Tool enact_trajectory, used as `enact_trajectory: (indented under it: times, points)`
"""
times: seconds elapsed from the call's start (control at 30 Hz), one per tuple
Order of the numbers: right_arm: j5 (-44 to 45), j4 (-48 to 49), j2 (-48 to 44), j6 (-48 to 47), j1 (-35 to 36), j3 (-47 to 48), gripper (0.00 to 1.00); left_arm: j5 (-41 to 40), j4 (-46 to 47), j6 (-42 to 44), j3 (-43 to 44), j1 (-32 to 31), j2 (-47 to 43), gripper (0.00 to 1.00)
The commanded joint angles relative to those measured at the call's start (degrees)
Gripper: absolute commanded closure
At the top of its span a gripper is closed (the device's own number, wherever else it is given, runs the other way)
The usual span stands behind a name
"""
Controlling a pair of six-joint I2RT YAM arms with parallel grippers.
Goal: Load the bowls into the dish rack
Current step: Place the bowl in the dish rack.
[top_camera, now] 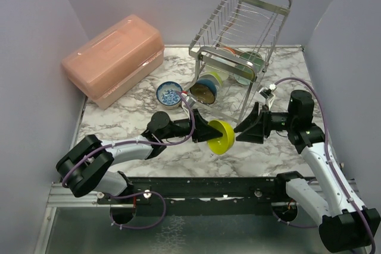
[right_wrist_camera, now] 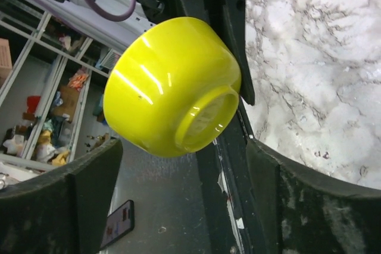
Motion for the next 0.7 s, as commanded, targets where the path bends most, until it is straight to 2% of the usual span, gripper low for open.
enact_trajectory:
  times: [0.0,0.13,0.3,0.47,0.67]
  points:
    - [4.5,-1.9,-0.2,-0.7,0.2,1.1,0.07,-1.0,0.0,0.5,1.3,0.0,-1.2,1.0]
    - [5.8,4.2,-1.6,5.2,0.2,-1.2,0.01,-3.2,-3.8,2.0,1.6,-0.1,-2.1,1.0]
    - [12.4,5.1,-0.2,8.1,1.3,-2.5,0.0,-8.4,-14.6,6.1,3.3,0.0,-3.9,1.0]
    - [16.9,7.5,1.5,10.3,4.3,-2.2,0.0,-17.6,-27.1,10.8,5.1,0.0,-7.2,1.0]
    - [22.6,9.7,4.2,11.7,9.6,-3.0,0.0,-18.9,-29.9,13.4,6.0,0.0,-9.0,1.0]
